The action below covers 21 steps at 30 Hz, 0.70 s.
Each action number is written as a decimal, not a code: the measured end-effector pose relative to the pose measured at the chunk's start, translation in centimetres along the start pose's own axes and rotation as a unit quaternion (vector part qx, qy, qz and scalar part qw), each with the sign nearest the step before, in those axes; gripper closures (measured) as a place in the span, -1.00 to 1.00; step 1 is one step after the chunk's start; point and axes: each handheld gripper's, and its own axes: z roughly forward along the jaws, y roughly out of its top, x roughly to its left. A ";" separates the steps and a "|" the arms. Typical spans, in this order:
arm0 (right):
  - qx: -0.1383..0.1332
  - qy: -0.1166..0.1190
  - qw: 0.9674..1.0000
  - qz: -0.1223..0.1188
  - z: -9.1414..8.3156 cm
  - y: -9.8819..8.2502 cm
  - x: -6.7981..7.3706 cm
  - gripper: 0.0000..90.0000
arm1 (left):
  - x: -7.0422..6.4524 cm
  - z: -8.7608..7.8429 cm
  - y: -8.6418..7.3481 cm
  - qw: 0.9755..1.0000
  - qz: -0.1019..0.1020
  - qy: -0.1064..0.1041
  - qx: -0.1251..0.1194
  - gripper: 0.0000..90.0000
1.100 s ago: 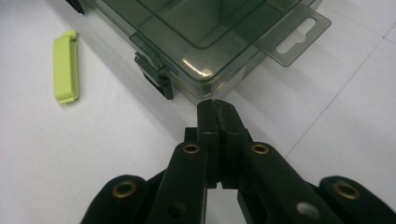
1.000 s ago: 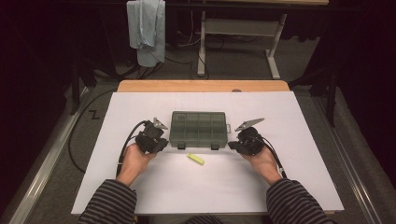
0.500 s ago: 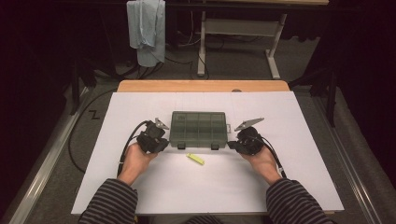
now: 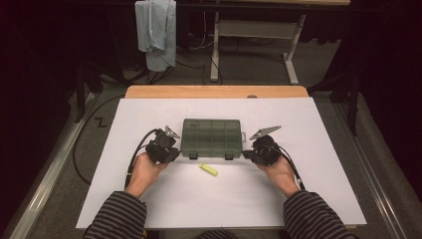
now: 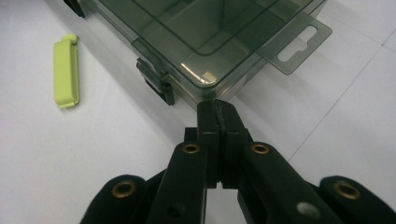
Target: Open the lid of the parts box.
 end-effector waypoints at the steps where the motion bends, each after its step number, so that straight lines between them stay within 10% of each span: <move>1: 0.001 0.000 1.000 0.000 0.0 0.0 0.0 1.00 | 0.0 0.1 0.0 1.000 -0.001 -0.001 0.001 0.81; 21: -0.029 0.003 1.000 0.009 -0.7 0.2 0.0 0.98 | -0.5 -0.7 0.6 0.999 -0.004 -0.006 -0.031 0.60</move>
